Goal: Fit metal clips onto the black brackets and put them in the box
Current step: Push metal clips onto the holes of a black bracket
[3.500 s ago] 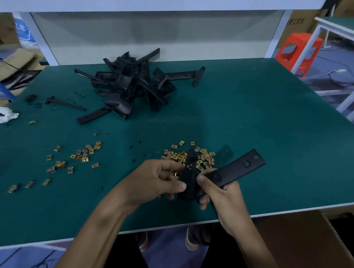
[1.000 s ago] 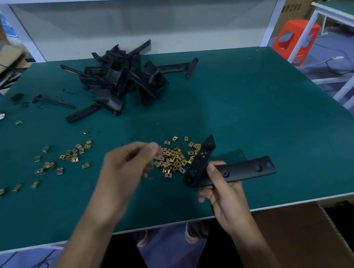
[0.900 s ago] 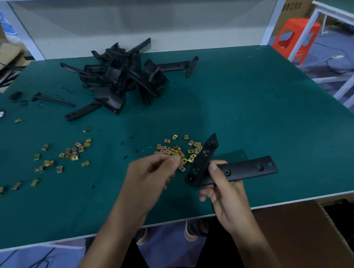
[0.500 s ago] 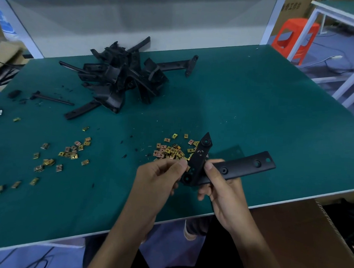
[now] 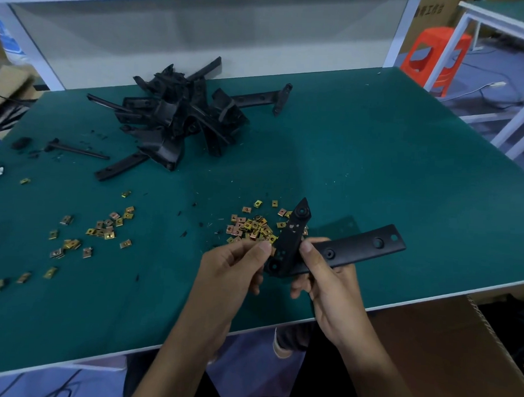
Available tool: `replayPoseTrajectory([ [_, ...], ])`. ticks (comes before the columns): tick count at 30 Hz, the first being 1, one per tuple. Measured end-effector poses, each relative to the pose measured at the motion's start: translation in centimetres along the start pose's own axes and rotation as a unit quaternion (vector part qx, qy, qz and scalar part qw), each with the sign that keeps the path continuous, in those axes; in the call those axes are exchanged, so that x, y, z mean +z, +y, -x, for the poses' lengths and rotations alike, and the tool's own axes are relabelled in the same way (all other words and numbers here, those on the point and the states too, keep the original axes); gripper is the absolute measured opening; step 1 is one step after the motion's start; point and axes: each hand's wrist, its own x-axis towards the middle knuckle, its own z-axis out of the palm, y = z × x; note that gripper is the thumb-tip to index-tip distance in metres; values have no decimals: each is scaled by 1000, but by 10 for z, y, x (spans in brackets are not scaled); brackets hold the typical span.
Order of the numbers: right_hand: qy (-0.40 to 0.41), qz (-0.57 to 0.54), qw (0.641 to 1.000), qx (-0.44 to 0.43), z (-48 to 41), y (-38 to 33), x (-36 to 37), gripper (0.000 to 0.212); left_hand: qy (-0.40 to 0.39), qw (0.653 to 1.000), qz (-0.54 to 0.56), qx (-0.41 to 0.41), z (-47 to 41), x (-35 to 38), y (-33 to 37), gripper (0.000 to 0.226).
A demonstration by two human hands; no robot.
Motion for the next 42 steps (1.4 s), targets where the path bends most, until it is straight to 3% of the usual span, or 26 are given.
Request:
replayPoseTrajectory([
  [8, 29, 72, 997, -19, -2, 5, 1, 47, -20, 997, -69, 32, 4, 0, 3, 20],
  [10, 46, 64, 997, -21, -3, 6, 2, 47, -50, 993, -100, 36, -5, -3, 8, 29],
  [12, 55, 69, 996, -20, -3, 6, 4, 45, -25, 984, -170, 48, -30, -4, 9, 40],
  [13, 56, 77, 995, -21, -3, 6, 5, 40, 10, 970, -233, 65, -49, -4, 9, 38],
  [15, 61, 79, 995, -20, -2, 4, 7, 28, 59, 911, -391, 118, -86, -1, 9, 31],
  [17, 70, 67, 995, -12, -1, 1, 7, 22, 48, 851, -504, 138, -115, 2, 4, 27],
  [19, 71, 54, 996, 0, 0, -3, 8, 27, 26, 824, -553, 121, -132, 3, -3, 27],
  [22, 59, 50, 997, 15, 0, -7, 10, 43, 32, 836, -535, 121, -139, 1, -10, 17],
  [26, 55, 55, 997, 15, 0, -9, 11, 40, 46, 852, -505, 130, -130, -3, -3, 6],
  [31, 55, 32, 998, 27, 0, -9, 10, 42, 37, 925, -358, 120, -91, -12, 10, 15],
  [35, 45, 1, 999, 23, 0, -10, 8, 40, 2, 991, -129, 43, -49, -8, 10, 19],
  [38, 44, -5, 999, 18, 1, -9, 8, 37, -38, 998, -57, 5, -24, -4, 4, 19],
  [42, 40, -1, 999, 16, 1, -8, 8, 36, -25, 1000, 6, -17, -15, 1, 5, 19],
])
